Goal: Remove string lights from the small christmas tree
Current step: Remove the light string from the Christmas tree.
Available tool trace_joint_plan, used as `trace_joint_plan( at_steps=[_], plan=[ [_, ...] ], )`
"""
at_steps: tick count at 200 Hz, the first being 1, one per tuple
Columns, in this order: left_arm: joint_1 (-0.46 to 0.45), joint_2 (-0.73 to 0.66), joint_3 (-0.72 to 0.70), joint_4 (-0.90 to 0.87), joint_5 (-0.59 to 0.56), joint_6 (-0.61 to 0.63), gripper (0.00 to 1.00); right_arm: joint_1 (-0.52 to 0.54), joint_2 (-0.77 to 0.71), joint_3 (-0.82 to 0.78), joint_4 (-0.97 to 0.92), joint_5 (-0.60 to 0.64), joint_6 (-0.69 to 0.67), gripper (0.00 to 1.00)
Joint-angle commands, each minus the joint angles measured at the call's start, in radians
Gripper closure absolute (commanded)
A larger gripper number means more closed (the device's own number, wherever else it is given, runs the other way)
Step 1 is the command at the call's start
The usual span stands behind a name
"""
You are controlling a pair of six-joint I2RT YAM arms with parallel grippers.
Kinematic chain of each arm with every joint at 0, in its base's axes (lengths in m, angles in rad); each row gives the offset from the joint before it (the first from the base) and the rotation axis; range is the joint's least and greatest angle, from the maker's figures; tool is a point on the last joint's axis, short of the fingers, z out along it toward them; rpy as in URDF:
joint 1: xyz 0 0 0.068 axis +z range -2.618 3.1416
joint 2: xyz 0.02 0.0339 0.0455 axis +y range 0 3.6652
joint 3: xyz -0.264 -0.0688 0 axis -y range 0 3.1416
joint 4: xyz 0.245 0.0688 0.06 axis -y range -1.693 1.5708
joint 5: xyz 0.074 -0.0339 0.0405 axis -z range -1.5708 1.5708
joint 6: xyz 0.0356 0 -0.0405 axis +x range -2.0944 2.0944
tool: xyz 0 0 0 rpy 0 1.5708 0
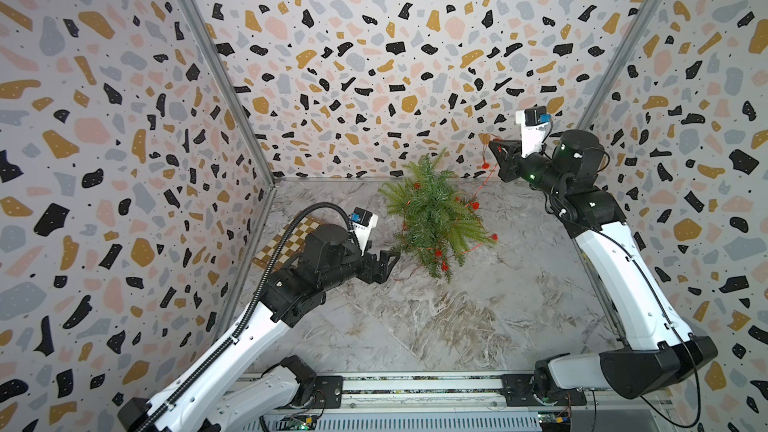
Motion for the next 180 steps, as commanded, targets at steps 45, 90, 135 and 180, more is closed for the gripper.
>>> trace_joint_plan(
  at_steps=[45,90,135,180],
  plan=[
    [0.004,-0.004,0.069,0.029,0.014,0.009,0.07,0.018,-0.033,-0.001,-0.061,0.051,0.020,1.00],
    [0.004,0.015,0.099,0.020,0.014,-0.004,0.01,0.029,-0.089,-0.026,-0.095,0.074,0.018,1.00],
    [0.004,-0.002,0.090,0.047,0.090,-0.043,0.01,0.044,-0.161,-0.068,-0.133,0.083,0.026,1.00],
    [0.004,-0.023,0.081,0.032,0.111,-0.047,0.01,0.062,-0.220,-0.113,-0.160,0.089,0.048,1.00]
  ],
)
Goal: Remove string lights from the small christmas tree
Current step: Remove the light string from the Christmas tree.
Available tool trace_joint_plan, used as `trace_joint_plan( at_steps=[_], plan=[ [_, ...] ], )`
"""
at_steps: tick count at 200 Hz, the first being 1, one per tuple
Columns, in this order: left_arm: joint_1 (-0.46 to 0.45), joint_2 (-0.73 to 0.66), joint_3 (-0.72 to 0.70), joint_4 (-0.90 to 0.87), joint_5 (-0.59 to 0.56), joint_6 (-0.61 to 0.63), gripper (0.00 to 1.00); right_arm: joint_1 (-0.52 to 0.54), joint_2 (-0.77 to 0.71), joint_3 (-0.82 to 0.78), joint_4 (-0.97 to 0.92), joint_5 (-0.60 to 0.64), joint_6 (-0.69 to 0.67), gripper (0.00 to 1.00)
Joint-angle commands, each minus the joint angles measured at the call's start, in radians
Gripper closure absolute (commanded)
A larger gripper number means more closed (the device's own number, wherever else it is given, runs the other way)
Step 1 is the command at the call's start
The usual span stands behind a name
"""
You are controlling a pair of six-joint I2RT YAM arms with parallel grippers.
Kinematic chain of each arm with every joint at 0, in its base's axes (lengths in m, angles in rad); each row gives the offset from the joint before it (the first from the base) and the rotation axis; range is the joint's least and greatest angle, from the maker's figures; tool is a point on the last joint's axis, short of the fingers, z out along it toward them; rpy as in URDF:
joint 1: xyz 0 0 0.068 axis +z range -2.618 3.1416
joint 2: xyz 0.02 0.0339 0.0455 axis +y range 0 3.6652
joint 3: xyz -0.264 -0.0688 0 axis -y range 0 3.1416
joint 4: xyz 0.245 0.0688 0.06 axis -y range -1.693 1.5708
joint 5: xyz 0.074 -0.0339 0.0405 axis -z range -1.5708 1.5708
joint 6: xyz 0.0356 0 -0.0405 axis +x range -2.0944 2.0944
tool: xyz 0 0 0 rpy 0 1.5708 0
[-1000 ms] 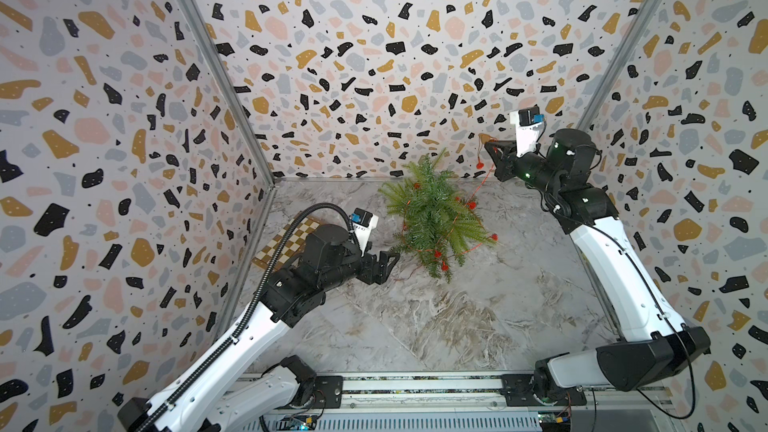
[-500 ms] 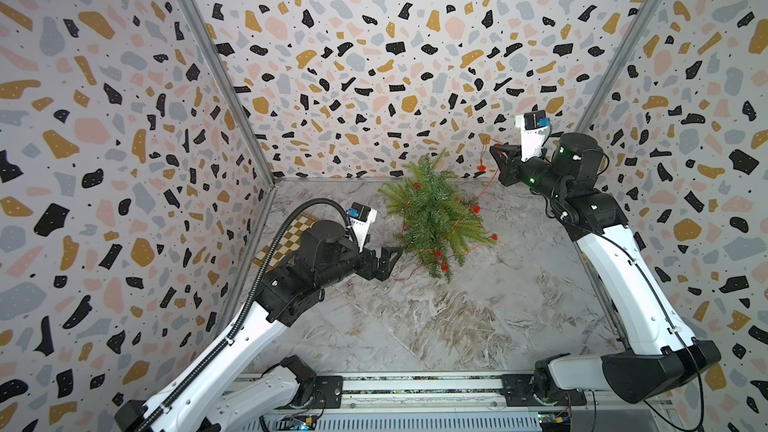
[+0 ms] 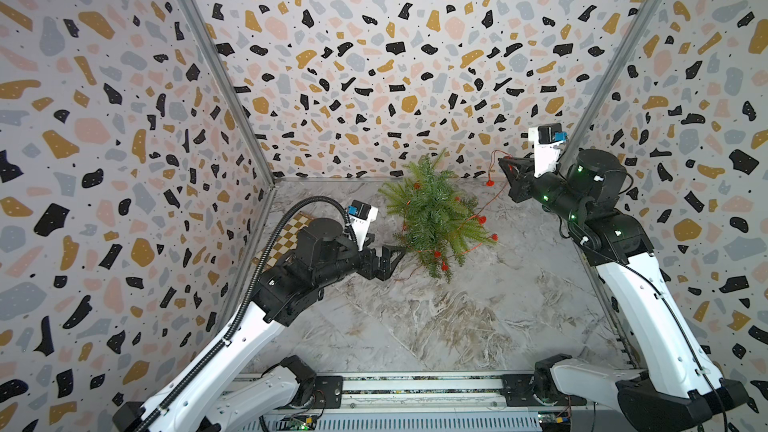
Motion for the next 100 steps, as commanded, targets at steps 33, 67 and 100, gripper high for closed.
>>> trace_joint_plan(
  at_steps=[33,67,100],
  plan=[
    [0.004,-0.031,0.015,0.003,0.041,-0.001,0.01,0.036,-0.084,-0.054,-0.068,0.012,0.034,1.00],
    [0.004,-0.036,0.015,-0.020,0.073,0.002,0.01,0.055,-0.128,-0.061,-0.125,-0.015,0.054,1.00],
    [0.004,-0.042,-0.010,-0.040,0.074,-0.011,0.02,0.087,-0.169,-0.078,-0.166,-0.090,0.084,1.00]
  ],
)
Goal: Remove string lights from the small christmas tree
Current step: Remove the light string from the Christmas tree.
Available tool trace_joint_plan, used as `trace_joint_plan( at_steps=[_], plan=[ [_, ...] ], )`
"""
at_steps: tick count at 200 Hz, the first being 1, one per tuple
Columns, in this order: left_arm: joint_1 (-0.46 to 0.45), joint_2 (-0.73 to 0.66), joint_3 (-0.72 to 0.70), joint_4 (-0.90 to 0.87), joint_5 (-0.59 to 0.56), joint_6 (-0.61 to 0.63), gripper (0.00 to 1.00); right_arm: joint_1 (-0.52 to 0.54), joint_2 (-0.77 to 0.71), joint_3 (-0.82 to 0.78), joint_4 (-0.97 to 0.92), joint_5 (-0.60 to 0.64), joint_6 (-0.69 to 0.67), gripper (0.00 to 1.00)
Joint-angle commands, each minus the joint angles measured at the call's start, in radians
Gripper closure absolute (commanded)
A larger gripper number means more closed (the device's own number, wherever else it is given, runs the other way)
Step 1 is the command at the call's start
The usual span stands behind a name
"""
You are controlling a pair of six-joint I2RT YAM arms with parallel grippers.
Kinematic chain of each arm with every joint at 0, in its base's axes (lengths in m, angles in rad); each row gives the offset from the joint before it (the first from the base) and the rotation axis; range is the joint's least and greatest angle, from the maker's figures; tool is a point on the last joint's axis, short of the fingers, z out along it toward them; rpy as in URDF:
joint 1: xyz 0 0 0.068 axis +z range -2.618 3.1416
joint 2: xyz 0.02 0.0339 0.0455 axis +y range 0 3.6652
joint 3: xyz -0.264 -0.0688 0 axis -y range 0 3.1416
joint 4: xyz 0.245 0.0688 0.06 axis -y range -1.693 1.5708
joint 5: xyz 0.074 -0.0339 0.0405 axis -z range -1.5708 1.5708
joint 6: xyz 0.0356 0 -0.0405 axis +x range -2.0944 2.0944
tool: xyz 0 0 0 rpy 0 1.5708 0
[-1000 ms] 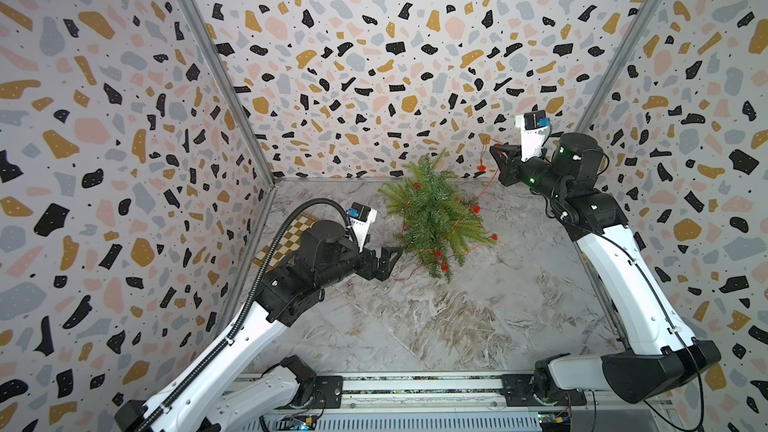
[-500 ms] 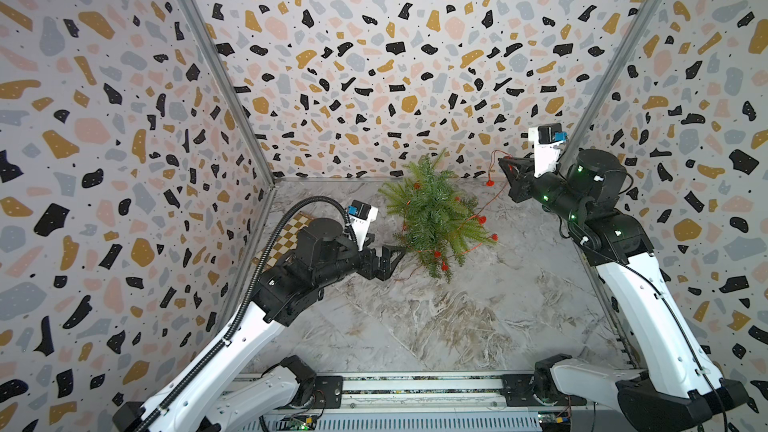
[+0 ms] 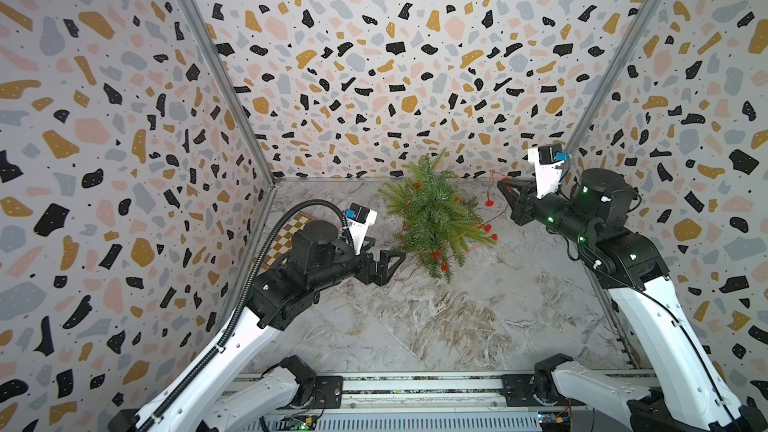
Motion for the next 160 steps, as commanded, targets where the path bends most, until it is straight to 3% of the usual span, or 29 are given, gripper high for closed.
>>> trace_joint_plan(
  at_steps=[1,60,160],
  plan=[
    [0.004,-0.017,-0.010,-0.006,0.022,-0.010,0.02,0.024,-0.049,-0.010,-0.044,-0.065,0.034,1.00],
    [0.004,-0.040,-0.041,-0.034,-0.010,-0.030,0.03,0.056,-0.072,0.018,-0.072,-0.196,0.031,1.00],
    [0.004,-0.035,-0.053,-0.082,-0.050,-0.058,0.02,0.102,0.026,0.179,-0.037,-0.368,0.042,1.00]
  ],
)
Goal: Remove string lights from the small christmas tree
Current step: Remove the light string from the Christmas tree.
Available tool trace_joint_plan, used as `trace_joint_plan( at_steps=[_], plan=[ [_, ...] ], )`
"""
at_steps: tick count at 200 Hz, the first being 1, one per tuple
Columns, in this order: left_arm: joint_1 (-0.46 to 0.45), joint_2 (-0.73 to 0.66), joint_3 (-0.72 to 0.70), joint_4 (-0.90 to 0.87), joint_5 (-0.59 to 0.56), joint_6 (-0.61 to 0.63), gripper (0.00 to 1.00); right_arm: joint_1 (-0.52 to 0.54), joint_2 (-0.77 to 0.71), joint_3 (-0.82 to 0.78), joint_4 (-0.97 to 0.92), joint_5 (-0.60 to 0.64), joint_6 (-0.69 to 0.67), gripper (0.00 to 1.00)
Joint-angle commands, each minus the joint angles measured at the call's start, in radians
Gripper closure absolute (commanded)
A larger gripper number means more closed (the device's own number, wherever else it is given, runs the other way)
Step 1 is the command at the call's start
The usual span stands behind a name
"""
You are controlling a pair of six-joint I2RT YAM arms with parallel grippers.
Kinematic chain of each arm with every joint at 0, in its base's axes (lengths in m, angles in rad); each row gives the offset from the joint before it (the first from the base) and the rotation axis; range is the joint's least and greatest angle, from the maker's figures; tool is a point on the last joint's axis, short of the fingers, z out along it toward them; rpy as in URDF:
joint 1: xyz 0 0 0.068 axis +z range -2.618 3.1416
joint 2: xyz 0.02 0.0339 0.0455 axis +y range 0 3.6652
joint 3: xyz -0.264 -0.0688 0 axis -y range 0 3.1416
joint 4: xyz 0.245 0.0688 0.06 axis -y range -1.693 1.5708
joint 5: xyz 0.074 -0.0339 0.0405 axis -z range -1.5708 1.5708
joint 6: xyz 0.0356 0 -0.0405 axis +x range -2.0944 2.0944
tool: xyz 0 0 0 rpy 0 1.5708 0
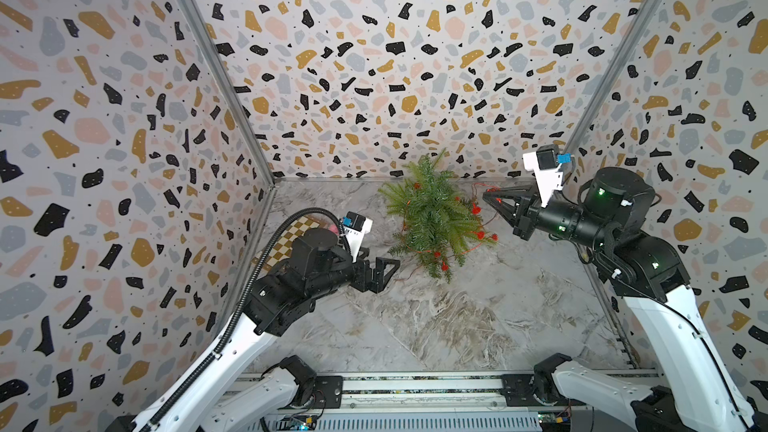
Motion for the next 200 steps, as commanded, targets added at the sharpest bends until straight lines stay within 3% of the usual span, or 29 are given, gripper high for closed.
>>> trace_joint_plan(
  at_steps=[1,54,103,200],
  plan=[
    [0.004,0.004,-0.016,-0.003,-0.012,-0.022,0.02,0.032,0.007,0.051,0.020,-0.065,0.011,1.00],
    [0.016,0.053,-0.039,0.056,-0.057,-0.102,0.03,0.228,0.046,0.029,0.131,-0.039,0.047,1.00],
    [0.023,0.024,-0.116,0.121,-0.058,-0.157,0.04,0.417,0.088,0.073,0.077,0.056,-0.010,1.00],
    [0.026,0.029,-0.111,0.085,-0.105,-0.129,0.04,0.445,0.033,-0.087,0.071,0.097,0.001,1.00]
  ],
)
